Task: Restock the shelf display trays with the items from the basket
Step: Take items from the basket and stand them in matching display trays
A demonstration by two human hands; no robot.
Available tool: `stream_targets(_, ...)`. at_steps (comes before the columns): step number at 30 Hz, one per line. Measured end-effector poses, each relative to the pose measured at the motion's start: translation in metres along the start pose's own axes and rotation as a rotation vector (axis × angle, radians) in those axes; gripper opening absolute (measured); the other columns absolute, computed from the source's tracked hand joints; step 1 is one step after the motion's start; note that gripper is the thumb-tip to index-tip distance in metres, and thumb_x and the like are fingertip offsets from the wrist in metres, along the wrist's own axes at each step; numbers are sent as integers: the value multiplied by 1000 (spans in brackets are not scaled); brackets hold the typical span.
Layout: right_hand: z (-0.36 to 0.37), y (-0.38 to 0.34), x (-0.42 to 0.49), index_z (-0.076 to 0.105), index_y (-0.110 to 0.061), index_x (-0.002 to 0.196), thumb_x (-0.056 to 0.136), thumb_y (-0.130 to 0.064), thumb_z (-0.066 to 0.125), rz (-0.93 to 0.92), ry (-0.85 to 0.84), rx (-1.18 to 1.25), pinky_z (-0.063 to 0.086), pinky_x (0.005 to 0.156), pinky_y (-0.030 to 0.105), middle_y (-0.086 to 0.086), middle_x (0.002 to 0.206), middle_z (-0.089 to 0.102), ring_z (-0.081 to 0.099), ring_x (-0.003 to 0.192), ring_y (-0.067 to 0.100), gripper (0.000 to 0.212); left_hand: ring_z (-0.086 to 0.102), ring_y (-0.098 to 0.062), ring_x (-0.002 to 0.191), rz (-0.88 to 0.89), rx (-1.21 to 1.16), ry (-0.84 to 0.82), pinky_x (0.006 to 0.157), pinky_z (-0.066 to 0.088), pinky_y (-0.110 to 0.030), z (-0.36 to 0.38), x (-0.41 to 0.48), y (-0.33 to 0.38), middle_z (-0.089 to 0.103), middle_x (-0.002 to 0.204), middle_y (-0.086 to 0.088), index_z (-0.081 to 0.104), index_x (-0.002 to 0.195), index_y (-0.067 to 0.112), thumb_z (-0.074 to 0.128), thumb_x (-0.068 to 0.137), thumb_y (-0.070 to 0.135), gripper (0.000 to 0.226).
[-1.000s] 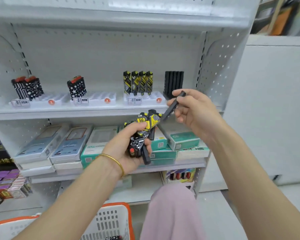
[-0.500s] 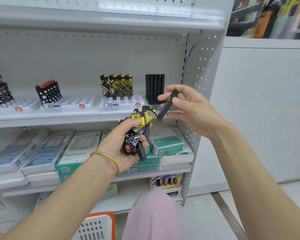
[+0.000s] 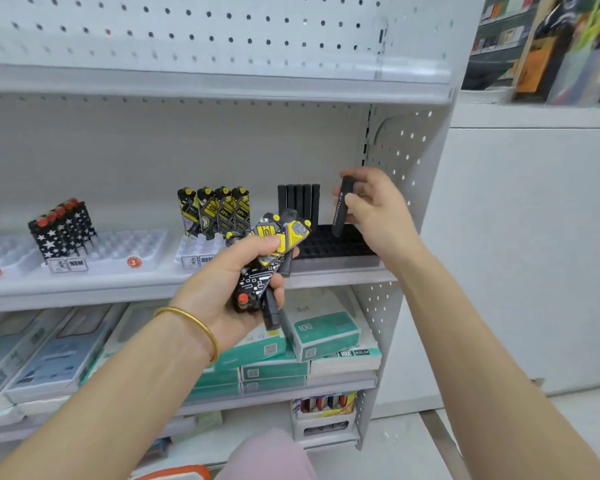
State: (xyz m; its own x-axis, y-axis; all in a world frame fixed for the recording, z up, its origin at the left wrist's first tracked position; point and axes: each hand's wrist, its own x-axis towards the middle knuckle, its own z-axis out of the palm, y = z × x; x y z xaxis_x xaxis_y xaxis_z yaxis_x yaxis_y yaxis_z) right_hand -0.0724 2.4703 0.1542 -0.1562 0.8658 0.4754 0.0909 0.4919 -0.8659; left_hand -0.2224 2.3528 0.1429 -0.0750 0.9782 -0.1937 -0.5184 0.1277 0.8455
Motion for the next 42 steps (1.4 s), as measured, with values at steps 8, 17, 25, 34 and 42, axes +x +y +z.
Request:
stream_targets(8, 11, 17, 37, 51, -10, 119, 92, 6, 40, 14, -46, -168, 50, 91, 41, 8, 108, 61, 61, 101, 23, 34, 50, -14, 42, -18, 59, 51, 42, 46, -22, 4, 19, 0, 60, 97, -19, 61, 104, 3, 73, 51, 20, 57)
stream_targets(17, 13, 19, 44, 53, -14, 121, 93, 2, 42, -8, -98, -288, 53, 87, 41, 4, 106, 51, 56, 102, 24, 34, 51, -13, 43, -3, 67, 6, 44, 47, -23, -2, 21, -3, 59, 103, -15, 49, 128, -1, 76, 48, 19, 87)
stream_targets(25, 11, 14, 45, 52, -13, 124, 94, 2, 42, -13, -147, -367, 55, 77, 27, 5, 107, 49, 54, 90, 20, 35, 51, -13, 43, -27, 15, -41, 44, 46, -25, -13, 22, -7, 57, 107, -12, 48, 130, 0, 74, 56, 18, 81)
stream_targets(34, 13, 15, 45, 54, -12, 123, 94, 3, 42, -7, -132, -369, 54, 84, 31, 10, 109, 52, 56, 94, 24, 35, 51, -12, 44, -22, 7, -85, 44, 47, -26, -19, 18, -8, 56, 110, -11, 46, 132, 0, 74, 57, 18, 82)
stream_targets(42, 9, 15, 42, 55, -12, 120, 93, 4, 42, 8, -118, -347, 56, 82, 33, 13, 109, 52, 56, 93, 26, 34, 51, -13, 44, -15, -2, -78, 44, 47, -25, -22, 19, -6, 55, 110, -10, 48, 131, 1, 74, 57, 18, 80)
